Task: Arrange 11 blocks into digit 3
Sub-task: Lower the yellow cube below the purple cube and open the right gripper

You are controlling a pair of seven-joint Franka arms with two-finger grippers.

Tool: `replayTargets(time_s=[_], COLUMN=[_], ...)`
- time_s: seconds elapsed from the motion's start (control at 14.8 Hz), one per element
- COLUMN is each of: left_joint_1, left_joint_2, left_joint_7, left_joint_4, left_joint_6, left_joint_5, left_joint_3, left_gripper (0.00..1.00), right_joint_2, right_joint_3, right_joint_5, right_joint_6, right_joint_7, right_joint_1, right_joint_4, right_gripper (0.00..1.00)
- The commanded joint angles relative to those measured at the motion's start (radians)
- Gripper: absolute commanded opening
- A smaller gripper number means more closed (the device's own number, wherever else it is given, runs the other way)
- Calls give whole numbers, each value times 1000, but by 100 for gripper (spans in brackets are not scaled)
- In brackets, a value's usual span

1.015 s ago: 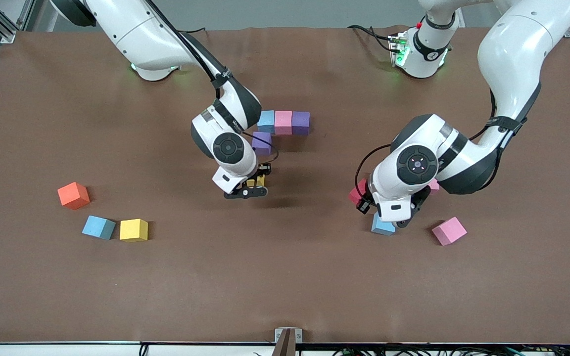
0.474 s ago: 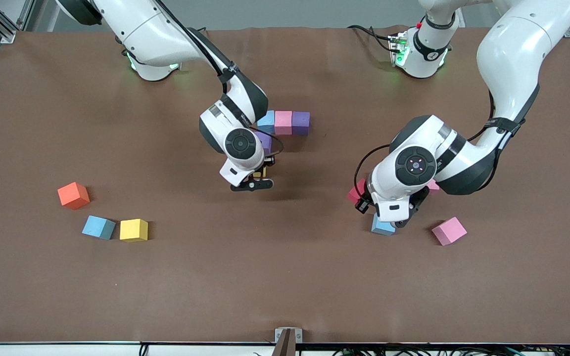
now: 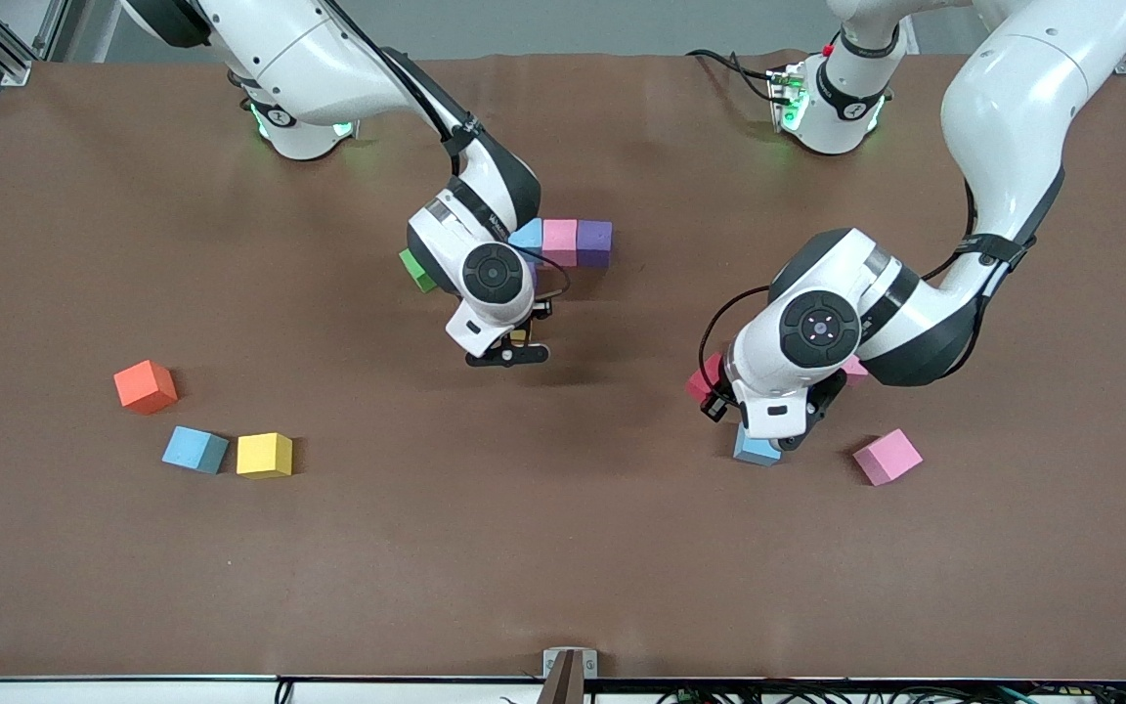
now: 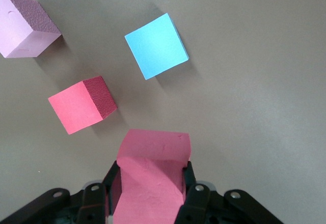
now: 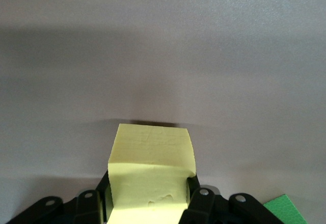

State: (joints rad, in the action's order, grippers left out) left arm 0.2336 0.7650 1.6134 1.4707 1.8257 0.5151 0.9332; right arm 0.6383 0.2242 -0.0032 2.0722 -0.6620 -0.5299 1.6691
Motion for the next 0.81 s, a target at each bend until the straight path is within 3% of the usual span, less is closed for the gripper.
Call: replayTargets(time_s=[0.0, 0.74], left_joint_1=[-3, -3], left_joint_2=[-1, 5], left_joint_7=[-16, -17], left_joint_4=[-6, -3], left_joint_6=[-16, -17], left_joint_5=[-17, -17], left_joint_3=[-1, -1], left_gripper=[44, 44], right_joint_2=[-5, -6], right_joint_3=[-9, -2], right_joint_5=[26, 52], right_joint_6=[-1, -1], right_joint_7=[-24, -56], right_joint_1=[-10, -15], right_joint_4=[17, 26], right_gripper=[27, 27])
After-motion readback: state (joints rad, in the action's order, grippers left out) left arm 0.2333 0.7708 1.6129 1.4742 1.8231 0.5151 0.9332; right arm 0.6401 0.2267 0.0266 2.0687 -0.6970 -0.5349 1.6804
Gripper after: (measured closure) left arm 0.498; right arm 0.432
